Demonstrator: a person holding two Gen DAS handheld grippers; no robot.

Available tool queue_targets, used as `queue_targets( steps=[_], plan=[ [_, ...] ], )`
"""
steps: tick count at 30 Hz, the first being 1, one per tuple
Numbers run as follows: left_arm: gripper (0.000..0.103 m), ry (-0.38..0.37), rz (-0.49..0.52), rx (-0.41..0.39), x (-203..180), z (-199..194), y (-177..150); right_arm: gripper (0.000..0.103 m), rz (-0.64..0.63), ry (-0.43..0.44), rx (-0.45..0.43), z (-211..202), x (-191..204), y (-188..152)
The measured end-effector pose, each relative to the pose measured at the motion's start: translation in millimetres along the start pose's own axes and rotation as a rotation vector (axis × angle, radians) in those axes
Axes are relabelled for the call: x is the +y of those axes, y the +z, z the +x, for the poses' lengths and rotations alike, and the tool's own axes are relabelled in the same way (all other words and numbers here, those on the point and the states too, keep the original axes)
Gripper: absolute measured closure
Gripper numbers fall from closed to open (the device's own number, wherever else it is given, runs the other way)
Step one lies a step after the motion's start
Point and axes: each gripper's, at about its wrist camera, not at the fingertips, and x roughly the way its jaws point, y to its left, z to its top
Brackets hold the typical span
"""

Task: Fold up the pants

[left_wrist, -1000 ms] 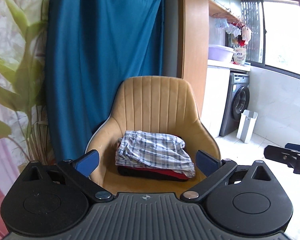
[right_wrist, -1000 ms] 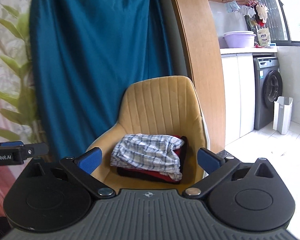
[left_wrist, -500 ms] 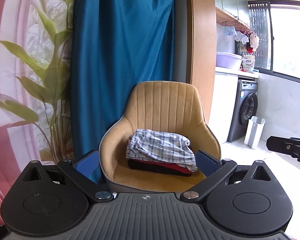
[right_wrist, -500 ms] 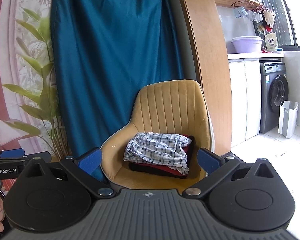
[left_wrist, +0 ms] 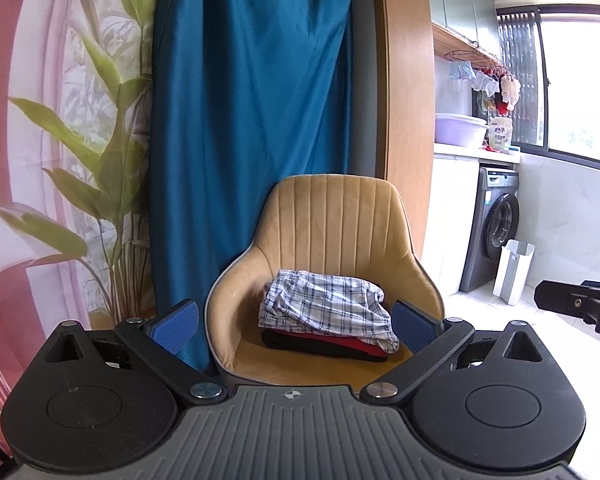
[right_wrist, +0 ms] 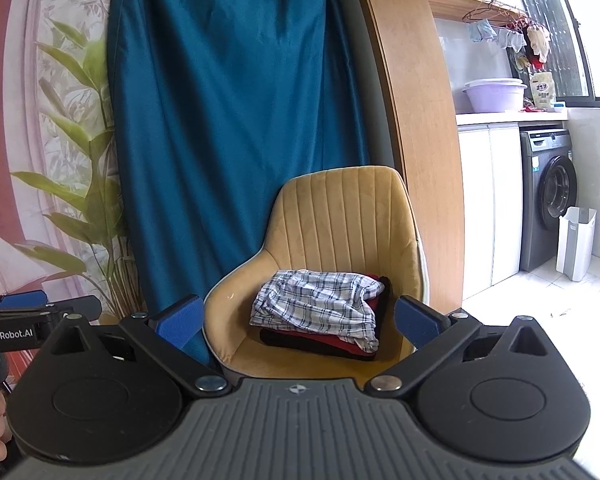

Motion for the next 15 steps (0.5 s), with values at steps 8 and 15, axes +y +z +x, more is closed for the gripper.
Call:
queue_targets(
  steps=[8,15],
  plan=[
    [0.0,0.017,-0.01,-0.014,4,-10,-1,0.0,-0.007,0.016,-0.004,-2,7,-1],
    [0.0,0.018,-0.013,-0.015,5,-12,-2,0.0,-0.009,0.02,-0.002,-4,9,-2]
  ],
)
